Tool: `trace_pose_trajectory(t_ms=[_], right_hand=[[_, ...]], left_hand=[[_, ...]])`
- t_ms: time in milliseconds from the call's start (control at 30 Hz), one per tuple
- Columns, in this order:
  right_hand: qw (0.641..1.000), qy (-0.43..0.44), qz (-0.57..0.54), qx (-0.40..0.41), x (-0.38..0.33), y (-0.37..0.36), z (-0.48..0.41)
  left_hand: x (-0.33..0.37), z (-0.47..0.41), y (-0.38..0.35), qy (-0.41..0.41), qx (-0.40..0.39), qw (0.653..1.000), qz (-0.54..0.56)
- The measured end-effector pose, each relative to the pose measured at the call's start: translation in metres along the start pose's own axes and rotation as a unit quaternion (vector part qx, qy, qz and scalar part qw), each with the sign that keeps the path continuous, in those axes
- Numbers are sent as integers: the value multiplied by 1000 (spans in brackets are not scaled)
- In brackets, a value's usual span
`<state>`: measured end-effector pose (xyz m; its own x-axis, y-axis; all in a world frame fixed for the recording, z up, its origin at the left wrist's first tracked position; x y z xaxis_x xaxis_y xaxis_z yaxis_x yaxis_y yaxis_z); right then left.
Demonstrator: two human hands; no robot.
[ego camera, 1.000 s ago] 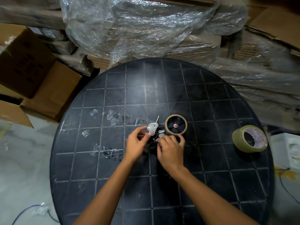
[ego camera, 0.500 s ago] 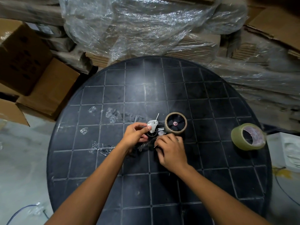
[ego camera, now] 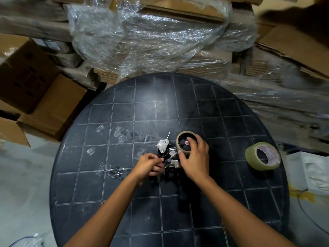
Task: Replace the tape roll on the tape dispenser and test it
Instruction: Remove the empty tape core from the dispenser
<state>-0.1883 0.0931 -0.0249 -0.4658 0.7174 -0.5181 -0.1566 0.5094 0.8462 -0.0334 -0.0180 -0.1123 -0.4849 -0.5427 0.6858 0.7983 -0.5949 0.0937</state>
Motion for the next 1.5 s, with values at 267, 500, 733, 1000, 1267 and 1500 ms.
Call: trace_pose_trajectory(t_ms=[267, 500, 733, 1000, 1267, 1500], right_hand=[[984, -61, 27, -163, 18, -32, 10], [985, -72, 29, -153, 22, -15, 36], [977, -170, 16, -126, 41, -3, 46], [956, -224, -101, -158, 47, -19, 43], [939, -266, -94, -195, 49, -37, 44], [933, -273, -84, -219, 51, -44, 44]], left_hand=[[9, 5, 0, -76, 83, 986, -123], [-7, 23, 14, -89, 127, 985, -75], [-5, 64, 49, -186, 253, 949, -35], [47, 117, 12, -439, 179, 843, -255], [85, 76, -65, -447, 42, 586, -674], [102, 28, -80, -406, -34, 666, -625]])
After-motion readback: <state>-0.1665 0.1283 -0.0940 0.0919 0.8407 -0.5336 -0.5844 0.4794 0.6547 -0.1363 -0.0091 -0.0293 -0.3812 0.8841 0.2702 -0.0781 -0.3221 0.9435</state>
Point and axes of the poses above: each hand's wrist, its own z-axis away from the middle knuckle, its own y-axis out of the back of the hand, x = y × z, the point moved 10 cm from there along -z, towards the middle knuckle, and after that the axes turned 15 degrees about x, right-handed, at the moved point
